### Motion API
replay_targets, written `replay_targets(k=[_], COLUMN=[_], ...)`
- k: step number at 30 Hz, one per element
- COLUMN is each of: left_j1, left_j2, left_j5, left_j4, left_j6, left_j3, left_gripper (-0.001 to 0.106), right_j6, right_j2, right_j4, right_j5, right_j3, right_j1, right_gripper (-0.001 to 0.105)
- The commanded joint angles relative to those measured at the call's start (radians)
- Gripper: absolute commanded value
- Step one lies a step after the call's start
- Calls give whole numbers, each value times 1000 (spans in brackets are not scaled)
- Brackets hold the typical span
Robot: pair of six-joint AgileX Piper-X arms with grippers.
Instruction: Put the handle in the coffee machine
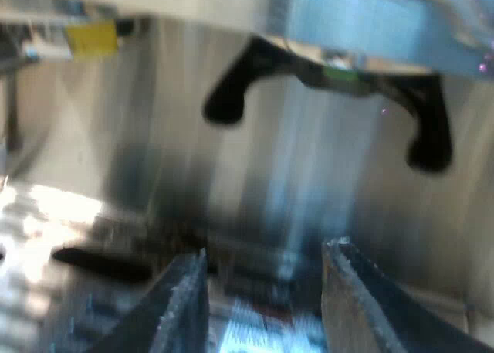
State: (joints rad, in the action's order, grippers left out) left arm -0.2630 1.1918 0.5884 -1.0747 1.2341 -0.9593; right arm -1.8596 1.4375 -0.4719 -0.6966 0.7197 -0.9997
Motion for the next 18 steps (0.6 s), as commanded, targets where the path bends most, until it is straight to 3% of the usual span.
replay_targets(k=[1,5,8,10,18], left_j1=[-22,-22,-22,-22,-80], left_j2=[-15,-15,-15,-15,-15], left_j5=[125,139,174,174,171], left_j4=[71,91,103,117,186], left_j6=[54,104,140,148,204], left_j3=[-13,-13,-13,-13,-13], left_gripper=[0,0,0,0,0], right_j6=[1,47,106,108,140], right_j2=[-91,-221,-372,-429,-632], right_j4=[98,206,370,425,461], right_j5=[76,205,417,478,490], right_j3=[-38,-74,-83,-83,-83], right_j1=[3,1,1,-4,-5], right_gripper=[39,39,39,39,39])
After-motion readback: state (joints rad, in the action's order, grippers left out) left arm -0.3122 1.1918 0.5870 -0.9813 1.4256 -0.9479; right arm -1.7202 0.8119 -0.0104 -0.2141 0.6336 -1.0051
